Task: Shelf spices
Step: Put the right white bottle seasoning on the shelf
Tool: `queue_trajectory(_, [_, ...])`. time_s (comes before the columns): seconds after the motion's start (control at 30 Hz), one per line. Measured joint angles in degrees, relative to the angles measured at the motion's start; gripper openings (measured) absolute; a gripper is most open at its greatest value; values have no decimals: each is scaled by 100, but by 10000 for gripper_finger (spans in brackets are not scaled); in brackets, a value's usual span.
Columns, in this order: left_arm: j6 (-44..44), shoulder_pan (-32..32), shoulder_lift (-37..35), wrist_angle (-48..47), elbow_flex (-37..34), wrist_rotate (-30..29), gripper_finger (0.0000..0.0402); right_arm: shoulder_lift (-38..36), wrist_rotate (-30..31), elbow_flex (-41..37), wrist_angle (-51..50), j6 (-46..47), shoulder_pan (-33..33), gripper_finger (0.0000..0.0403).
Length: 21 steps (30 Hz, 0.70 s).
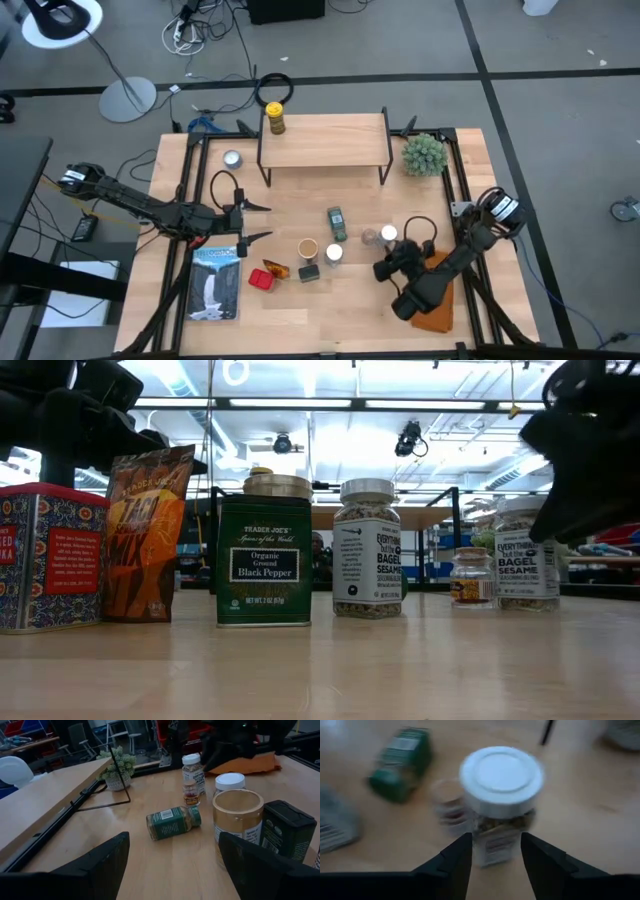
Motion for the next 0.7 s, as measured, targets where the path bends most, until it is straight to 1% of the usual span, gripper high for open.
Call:
queue_trajectory(0.2, [-5, 0, 0, 0, -1, 0, 312, 0, -808, -2, -946, 53, -323, 170])
queue_trajectory(0.3, [-4, 0, 0, 0, 0, 0, 312, 0, -1009, -2, -1233, 87, -400, 170])
queue_trajectory(0.4, [0, 0, 0, -2, -2, 0, 312, 0, -1137, 18, -1222, 141, -406, 170])
queue_trajectory(0.57, [-4, 0, 0, -2, -2, 0, 312, 2, -1208, 440, -1191, 242, -4, 170])
queue_trajectory(0.7, [-6, 1, 0, -4, -2, 0, 312, 0, -1039, 829, -879, 264, 475, 170])
